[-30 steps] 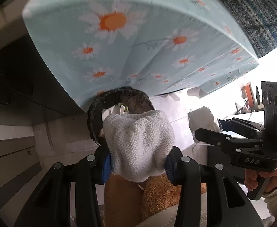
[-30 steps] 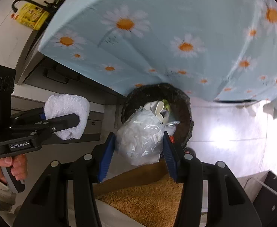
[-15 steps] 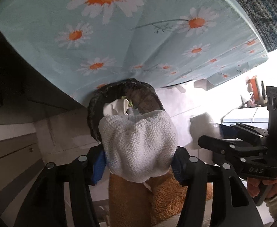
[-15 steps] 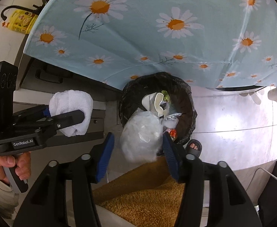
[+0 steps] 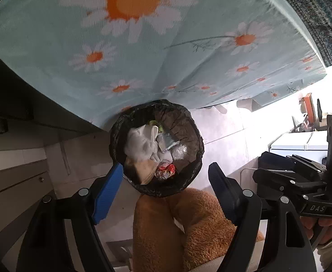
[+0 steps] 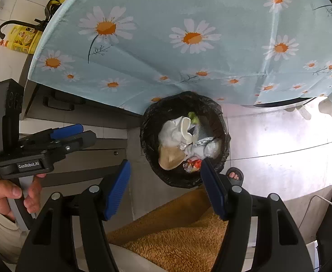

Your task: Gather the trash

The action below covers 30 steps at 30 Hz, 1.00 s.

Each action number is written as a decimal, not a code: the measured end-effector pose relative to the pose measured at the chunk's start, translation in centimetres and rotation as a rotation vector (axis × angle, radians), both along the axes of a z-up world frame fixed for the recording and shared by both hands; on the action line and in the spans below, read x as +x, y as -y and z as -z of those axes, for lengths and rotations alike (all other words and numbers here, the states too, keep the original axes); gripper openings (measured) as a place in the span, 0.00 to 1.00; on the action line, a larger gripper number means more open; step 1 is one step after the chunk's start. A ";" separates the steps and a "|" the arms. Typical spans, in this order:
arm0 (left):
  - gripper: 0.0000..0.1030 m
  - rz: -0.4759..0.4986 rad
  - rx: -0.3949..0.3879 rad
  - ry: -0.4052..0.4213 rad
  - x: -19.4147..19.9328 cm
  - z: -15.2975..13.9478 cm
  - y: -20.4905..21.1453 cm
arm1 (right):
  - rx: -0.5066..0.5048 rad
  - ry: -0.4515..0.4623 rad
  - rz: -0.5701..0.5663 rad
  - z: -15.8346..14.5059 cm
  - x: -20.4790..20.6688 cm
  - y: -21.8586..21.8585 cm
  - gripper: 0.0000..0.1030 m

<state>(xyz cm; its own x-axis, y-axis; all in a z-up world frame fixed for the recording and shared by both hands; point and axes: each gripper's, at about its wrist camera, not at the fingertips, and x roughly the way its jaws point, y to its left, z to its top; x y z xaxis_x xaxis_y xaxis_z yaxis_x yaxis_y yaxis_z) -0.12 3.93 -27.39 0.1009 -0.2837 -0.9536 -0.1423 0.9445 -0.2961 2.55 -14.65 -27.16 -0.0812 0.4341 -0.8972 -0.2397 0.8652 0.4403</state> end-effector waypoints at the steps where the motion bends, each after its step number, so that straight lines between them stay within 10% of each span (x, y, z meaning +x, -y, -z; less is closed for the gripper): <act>1: 0.73 -0.001 0.000 0.005 0.0 -0.2 0.0 | 0.001 0.001 0.001 -0.2 0.0 0.0 0.62; 30: 0.73 -0.052 0.041 0.248 -1.8 -13.4 -0.9 | 0.049 0.277 -0.015 -12.9 1.2 0.6 0.78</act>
